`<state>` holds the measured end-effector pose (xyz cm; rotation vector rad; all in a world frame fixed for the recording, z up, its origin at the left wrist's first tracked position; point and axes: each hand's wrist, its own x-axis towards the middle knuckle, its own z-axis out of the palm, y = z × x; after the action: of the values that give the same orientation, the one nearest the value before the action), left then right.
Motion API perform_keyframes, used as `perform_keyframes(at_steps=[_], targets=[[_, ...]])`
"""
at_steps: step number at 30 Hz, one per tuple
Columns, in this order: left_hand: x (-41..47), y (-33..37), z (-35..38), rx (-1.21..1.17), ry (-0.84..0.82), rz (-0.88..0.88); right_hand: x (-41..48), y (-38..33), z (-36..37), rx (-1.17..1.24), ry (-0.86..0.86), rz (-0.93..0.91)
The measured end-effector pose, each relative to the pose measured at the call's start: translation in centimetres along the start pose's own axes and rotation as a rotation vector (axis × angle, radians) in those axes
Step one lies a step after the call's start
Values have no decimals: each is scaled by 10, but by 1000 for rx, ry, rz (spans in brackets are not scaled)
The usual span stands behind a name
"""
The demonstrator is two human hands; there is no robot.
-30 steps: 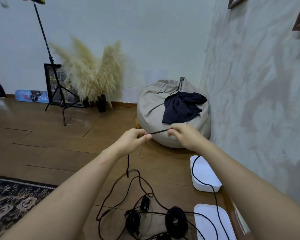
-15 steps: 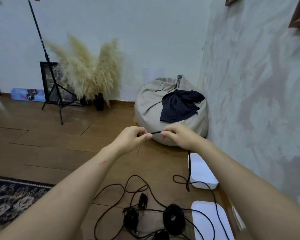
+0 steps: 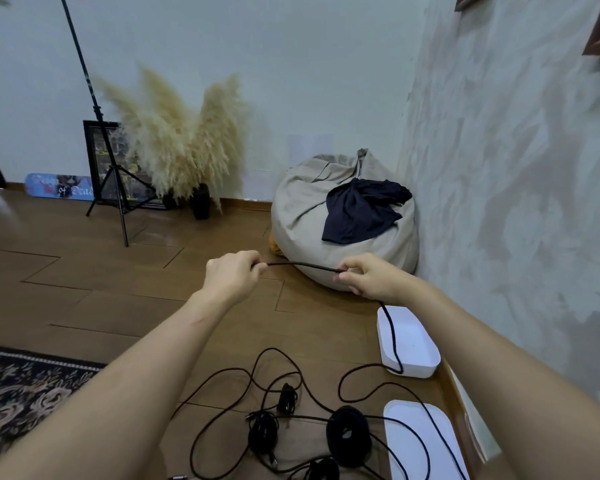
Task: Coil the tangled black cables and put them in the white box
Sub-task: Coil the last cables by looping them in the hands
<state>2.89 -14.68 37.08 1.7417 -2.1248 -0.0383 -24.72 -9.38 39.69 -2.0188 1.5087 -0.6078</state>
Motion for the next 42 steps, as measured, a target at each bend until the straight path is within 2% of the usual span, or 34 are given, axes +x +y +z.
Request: perform_keyframes(at_steps=[1, 4, 6, 8, 10, 12, 13, 15, 18, 20, 21, 23, 26, 28, 29, 35, 38, 40, 42], targets=[[-1, 4, 2, -51, -67, 50, 1, 0, 2, 15, 20, -16], [-13, 33, 3, -400, -241, 253, 8, -10, 12, 8, 57, -59], [-11, 42, 4, -374, -167, 326, 12, -19, 18, -23, 57, -84], [-1, 30, 0, -263, 12, 171, 10, -19, 13, 43, 38, -45], [6, -3, -7, -123, 124, -139, 4, -7, 1, 55, -20, 32], [5, -34, -11, 25, 98, -355, -4, 11, -9, 25, -71, 74], [4, -41, -8, 64, 53, -348, -7, 18, -11, 21, -69, 70], [1, -33, 0, -36, -74, -168, -5, 19, -8, 10, -22, 30], [-8, 14, 3, -382, -248, 174, 8, -2, 8, -24, 41, -40], [-12, 36, 6, -386, -229, 323, 14, -14, 17, -48, 50, -71], [-12, 39, 6, -361, -183, 344, 16, -18, 19, -55, 50, -82], [-7, 30, 4, -263, -50, 284, 15, -22, 19, -33, 35, -80], [1, -6, -8, -100, 164, -60, 5, -8, 2, 56, 21, 21], [4, -32, -12, -52, 179, -259, -5, 9, -11, 90, -11, 79], [5, -40, -11, -59, 157, -281, -8, 16, -15, 109, -14, 92], [5, -18, -13, -373, 44, -25, -4, 19, -18, 169, 30, 128], [-4, 5, -14, -424, -55, 132, 1, 13, -8, 355, 39, 200], [-9, 19, -10, -414, -104, 210, 3, 3, -1, 361, 28, 150], [-11, 28, -5, -434, -133, 262, 4, -7, 3, 260, -26, 37]])
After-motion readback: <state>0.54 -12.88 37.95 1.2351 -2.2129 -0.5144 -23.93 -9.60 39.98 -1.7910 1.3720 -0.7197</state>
